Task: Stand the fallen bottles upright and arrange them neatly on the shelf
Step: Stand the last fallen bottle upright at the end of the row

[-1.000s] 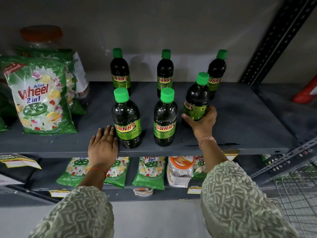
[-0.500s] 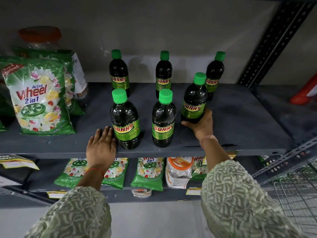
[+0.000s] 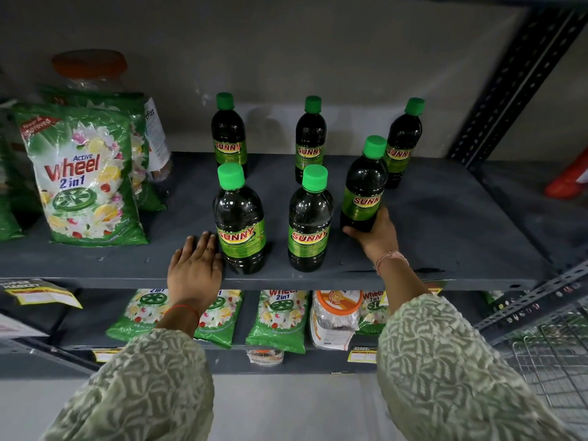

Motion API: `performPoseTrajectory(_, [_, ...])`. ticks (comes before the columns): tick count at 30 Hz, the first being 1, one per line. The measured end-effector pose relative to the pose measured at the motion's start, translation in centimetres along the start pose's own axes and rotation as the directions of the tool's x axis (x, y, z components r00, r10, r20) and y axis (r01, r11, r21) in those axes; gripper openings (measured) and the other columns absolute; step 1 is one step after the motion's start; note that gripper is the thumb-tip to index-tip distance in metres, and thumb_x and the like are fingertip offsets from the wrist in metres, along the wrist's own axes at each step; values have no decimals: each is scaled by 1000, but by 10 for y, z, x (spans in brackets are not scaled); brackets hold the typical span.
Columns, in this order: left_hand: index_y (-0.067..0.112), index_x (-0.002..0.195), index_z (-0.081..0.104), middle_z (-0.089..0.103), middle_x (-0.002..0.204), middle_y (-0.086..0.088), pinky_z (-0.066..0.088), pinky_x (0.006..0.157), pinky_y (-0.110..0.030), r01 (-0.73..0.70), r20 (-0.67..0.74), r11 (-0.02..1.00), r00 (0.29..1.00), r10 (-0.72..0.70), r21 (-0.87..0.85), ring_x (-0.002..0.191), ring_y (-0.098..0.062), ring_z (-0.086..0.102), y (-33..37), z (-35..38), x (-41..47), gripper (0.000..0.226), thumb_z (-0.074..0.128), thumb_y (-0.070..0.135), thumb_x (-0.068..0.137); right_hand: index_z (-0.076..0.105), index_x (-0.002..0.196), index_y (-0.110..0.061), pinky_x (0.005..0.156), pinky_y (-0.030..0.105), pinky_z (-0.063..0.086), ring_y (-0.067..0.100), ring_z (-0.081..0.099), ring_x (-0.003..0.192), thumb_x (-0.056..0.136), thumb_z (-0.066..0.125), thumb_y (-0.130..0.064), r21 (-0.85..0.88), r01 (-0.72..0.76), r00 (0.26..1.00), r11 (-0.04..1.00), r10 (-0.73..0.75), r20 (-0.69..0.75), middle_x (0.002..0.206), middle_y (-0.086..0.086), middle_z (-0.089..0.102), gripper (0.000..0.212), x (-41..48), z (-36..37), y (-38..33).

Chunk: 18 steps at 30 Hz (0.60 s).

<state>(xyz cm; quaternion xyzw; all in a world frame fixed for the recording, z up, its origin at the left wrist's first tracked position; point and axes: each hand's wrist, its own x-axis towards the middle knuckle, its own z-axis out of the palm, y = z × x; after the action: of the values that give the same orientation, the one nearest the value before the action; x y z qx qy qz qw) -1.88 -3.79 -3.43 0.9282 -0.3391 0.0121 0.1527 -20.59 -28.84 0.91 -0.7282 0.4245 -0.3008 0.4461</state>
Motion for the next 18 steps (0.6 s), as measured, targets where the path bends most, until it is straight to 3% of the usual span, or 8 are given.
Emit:
performPoseTrajectory(6, [17,141,26,27,152,-3,15,115,-41,-19,11,1000,1000,19,-15,142,-26,18,-1,-1,0,61,16,38,84,38,130,-5,98,30,39,27,50,120,65,80,-13,-15,-19,999,1000,18,-46,128,13,55,77,-26,3,7])
performPoseTrajectory(11, [16,141,25,26,153,-4,15,116,-43,-24,13,999,1000,25,-30,142,-27,17,-1,0,0,48,28,28,95,39,125,-3,90,27,38,30,51,116,69,78,-19,-93,30,999,995,-33,-33,125,17,54,70,-54,-6,16])
performPoseTrajectory(18, [17,142,22,22,154,-3,12,117,-41,-27,25,999,999,28,-41,143,-26,14,-2,-2,0,48,28,28,96,36,129,-3,91,26,36,30,49,118,68,78,-21,-101,42,997,994,-48,-55,127,17,51,75,-66,-7,19])
